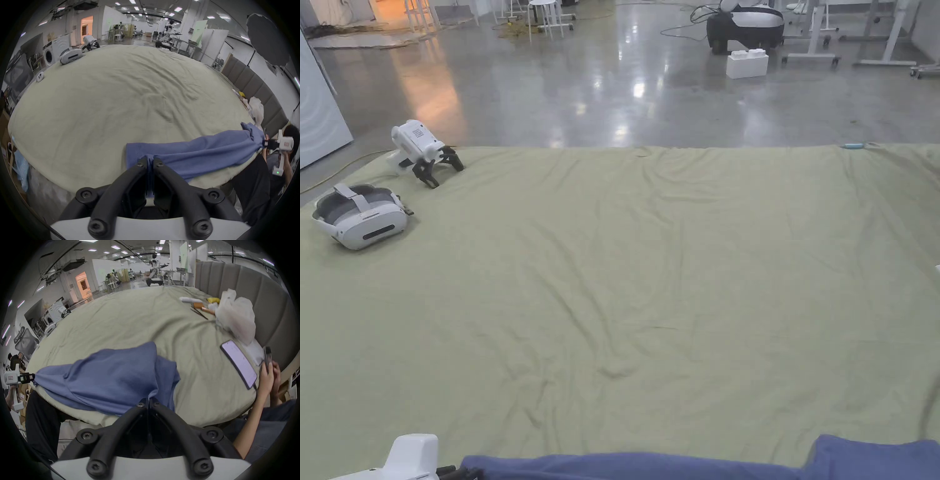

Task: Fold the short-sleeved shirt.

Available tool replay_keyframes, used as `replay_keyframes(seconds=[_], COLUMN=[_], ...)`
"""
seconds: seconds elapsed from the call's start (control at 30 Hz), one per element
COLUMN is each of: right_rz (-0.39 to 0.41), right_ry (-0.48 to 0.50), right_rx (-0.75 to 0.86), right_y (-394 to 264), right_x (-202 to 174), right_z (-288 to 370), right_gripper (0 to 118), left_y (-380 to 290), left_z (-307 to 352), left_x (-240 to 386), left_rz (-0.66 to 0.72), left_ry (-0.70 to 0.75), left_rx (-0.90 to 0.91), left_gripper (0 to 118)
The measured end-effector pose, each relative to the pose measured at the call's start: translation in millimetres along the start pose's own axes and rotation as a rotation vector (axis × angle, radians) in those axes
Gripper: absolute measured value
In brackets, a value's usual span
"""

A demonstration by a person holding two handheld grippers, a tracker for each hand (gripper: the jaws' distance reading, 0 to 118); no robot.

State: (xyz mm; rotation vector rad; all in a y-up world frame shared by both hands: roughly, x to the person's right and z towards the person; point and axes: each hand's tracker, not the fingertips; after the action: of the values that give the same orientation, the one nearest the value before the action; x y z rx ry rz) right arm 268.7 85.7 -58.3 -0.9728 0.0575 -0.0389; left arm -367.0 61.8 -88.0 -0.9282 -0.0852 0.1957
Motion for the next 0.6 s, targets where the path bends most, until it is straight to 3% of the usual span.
replay_keyframes(seconds=[0.03, 0.13, 0.17, 0.2, 0.23, 0.27, 0.37, 0.47, 0.6], right_rz=[0.003, 0.032, 0.050, 0.044, 0.045, 0.033, 0.059, 0.091, 0.028], right_ry=[-0.004, -0.007, -0.024, -0.022, -0.039, -0.036, -0.016, 0.007, 0.070], right_rx=[-0.009, 0.002, 0.016, 0.012, 0.026, 0.083, 0.281, 0.511, 0.726], right_y=[1, -6, -5, -3, -1, 2, 18, 36, 49], right_x=[1, -8, -5, -6, -7, -2, -10, -33, -63], right_z=[-4, -10, -10, -8, -3, 7, 49, 101, 155], right_gripper=[0, 2, 22, 45, 62, 66, 66, 66, 65], left_y=[0, 5, 6, 9, 9, 12, 22, 24, 21], left_z=[-2, -7, -3, 4, 17, 37, 101, 159, 216], left_x=[0, 3, 2, 3, 9, 15, 45, 88, 138], left_rz=[0.000, -0.040, -0.052, -0.054, -0.057, -0.058, -0.091, -0.117, -0.153], left_ry=[0.011, 0.116, 0.163, 0.173, 0.172, 0.163, 0.115, 0.188, 0.228], left_rx=[0.024, 0.043, 0.065, 0.085, 0.141, 0.224, 0.466, 0.634, 0.867], left_gripper=[7, 59, 81, 88, 88, 88, 89, 94, 93])
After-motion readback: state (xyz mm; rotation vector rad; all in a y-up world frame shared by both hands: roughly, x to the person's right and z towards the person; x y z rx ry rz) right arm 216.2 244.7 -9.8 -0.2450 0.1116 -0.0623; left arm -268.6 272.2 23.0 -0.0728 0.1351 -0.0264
